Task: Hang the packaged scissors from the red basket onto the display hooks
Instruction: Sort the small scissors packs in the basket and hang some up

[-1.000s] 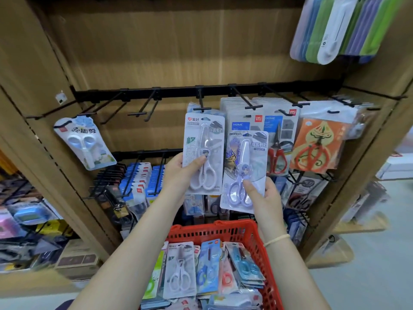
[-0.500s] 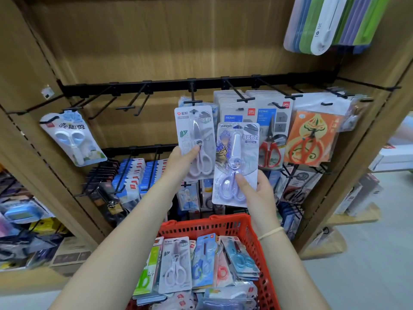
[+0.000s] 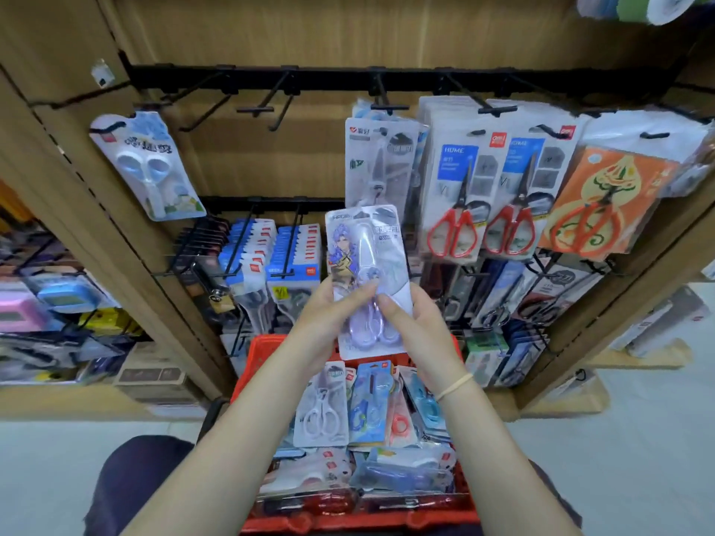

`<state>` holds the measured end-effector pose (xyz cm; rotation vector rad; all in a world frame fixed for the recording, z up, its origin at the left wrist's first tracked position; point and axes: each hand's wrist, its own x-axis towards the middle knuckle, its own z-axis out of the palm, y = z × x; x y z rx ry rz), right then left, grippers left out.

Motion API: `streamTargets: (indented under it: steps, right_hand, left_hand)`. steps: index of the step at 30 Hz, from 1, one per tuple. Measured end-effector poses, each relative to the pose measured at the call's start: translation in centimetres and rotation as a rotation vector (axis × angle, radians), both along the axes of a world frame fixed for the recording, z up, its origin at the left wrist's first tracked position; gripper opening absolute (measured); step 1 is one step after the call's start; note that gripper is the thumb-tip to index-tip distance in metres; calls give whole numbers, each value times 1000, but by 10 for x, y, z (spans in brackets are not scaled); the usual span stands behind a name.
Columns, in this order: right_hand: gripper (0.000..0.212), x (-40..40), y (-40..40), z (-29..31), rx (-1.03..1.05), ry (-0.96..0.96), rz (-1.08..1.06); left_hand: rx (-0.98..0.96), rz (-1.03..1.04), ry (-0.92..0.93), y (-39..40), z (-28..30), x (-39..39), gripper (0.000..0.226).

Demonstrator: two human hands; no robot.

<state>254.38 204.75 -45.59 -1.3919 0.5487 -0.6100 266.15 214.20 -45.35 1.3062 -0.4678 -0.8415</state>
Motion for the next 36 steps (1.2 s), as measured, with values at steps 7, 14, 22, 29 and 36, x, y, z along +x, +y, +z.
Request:
streamTargets:
  steps: [7,14,22,29,36]
  right_hand:
    - [18,31,36,-91,57,390,62]
    - [46,44,64,-184,-101,939,142]
    - [67,57,72,-205,-229,1074,149]
    - [16,47,53,-213,138,906,110]
    - [24,-9,34,-135,307,542,121]
  left_hand:
    - [111,212,123,99,-93,31,47]
    - [291,347,162,171,-168,39,25]
    - [249,368,182,176,-181,40,40]
    - [215,395,227,173,-173,38,39]
    - [160,398,193,147,-140,24,57]
